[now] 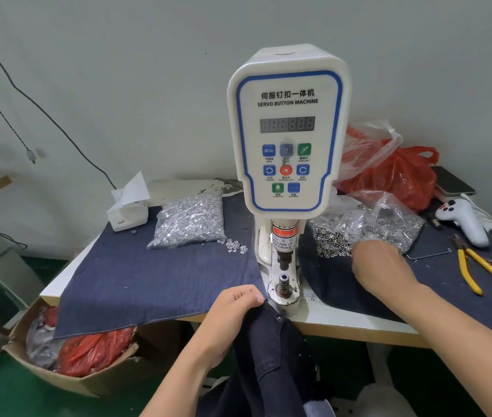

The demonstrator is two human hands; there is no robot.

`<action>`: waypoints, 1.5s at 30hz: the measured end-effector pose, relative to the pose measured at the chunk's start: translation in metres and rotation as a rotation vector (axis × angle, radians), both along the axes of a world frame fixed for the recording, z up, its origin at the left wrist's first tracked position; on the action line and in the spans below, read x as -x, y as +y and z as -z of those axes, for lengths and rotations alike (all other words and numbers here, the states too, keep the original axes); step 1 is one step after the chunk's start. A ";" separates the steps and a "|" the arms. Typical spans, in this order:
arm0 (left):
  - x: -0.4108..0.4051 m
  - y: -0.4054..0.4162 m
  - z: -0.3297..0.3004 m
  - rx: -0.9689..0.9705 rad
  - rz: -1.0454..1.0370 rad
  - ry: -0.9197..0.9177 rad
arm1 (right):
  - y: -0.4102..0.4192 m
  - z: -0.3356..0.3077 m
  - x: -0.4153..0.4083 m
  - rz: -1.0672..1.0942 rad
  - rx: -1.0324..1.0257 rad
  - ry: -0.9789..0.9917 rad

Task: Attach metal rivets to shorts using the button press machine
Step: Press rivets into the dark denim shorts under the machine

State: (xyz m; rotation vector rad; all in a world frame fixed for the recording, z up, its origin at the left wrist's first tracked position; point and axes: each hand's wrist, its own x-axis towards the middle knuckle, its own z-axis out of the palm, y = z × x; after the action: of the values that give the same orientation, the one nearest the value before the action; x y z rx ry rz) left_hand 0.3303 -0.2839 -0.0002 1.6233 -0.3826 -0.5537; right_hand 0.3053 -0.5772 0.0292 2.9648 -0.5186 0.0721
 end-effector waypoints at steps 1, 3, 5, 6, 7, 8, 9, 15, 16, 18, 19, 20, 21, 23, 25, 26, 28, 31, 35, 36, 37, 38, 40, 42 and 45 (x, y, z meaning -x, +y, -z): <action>0.000 0.000 0.000 0.001 0.000 0.001 | 0.000 0.000 -0.001 0.006 -0.039 -0.033; -0.001 0.001 0.001 0.003 0.000 0.004 | 0.002 0.000 -0.003 -0.006 -0.098 -0.077; -0.001 0.001 0.002 0.002 0.002 0.007 | 0.007 0.000 -0.002 -0.006 -0.195 -0.136; -0.001 0.000 0.002 0.002 0.004 0.008 | 0.010 0.000 -0.001 -0.001 -0.268 -0.168; -0.001 0.000 0.002 0.003 0.006 0.010 | 0.013 -0.001 -0.001 0.001 -0.352 -0.203; -0.001 0.000 0.003 0.005 0.007 0.011 | 0.016 -0.001 -0.001 -0.001 -0.439 -0.231; -0.002 0.000 0.003 0.008 0.007 0.012 | 0.020 -0.002 0.000 -0.008 -0.523 -0.249; -0.002 0.001 0.004 0.009 0.010 0.009 | 0.048 0.002 0.004 0.002 -1.003 -0.271; -0.002 0.000 0.004 0.010 0.009 0.008 | 0.051 0.004 0.005 0.022 -1.078 -0.272; -0.001 0.000 0.003 0.008 0.006 0.005 | 0.054 0.007 0.006 0.049 -1.137 -0.277; -0.001 0.000 0.003 0.008 0.007 0.006 | 0.056 0.008 0.006 0.046 -1.135 -0.282; -0.001 0.000 0.002 0.007 0.008 0.005 | 0.056 0.009 0.006 0.038 -1.120 -0.287; -0.001 0.000 0.002 0.007 0.009 0.005 | 0.057 0.010 0.006 0.027 -1.098 -0.294; -0.001 0.000 0.002 0.004 0.006 0.004 | 0.057 0.011 0.006 0.007 -1.054 -0.299; 0.000 0.000 0.002 0.003 0.002 0.001 | 0.059 0.010 0.007 0.002 -1.110 -0.314; 0.000 0.000 0.002 0.005 0.002 0.000 | 0.061 0.009 0.008 0.024 -1.210 -0.332; 0.000 0.000 0.002 0.011 0.002 -0.002 | 0.068 0.006 0.009 0.107 -1.457 -0.355; 0.000 0.000 0.002 0.016 -0.006 -0.006 | 0.083 0.000 0.008 0.249 -1.687 -0.307; 0.000 0.000 0.002 0.008 0.000 -0.002 | 0.094 -0.007 0.007 0.352 -1.879 -0.266; 0.001 0.000 0.002 0.007 0.004 -0.002 | 0.095 -0.009 0.007 0.359 -1.895 -0.273; 0.001 0.000 0.002 0.008 0.005 -0.003 | 0.095 -0.010 0.008 0.355 -1.906 -0.282; 0.001 0.000 0.002 0.010 0.004 -0.004 | 0.095 -0.010 0.008 0.346 -1.915 -0.286; 0.000 0.000 0.002 0.013 -0.001 -0.008 | 0.096 -0.012 0.010 0.320 -1.945 -0.271; 0.000 0.000 0.002 0.012 -0.002 -0.009 | 0.099 -0.012 0.011 0.300 -1.983 -0.239; 0.001 0.000 0.001 0.008 -0.006 -0.010 | 0.102 -0.012 0.012 0.321 -2.043 -0.205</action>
State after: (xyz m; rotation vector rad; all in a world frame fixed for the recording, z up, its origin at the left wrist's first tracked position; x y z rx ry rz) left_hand 0.3292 -0.2840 -0.0012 1.6196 -0.3864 -0.5392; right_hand 0.2933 -0.4753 0.0412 4.5468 -2.0985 -0.5042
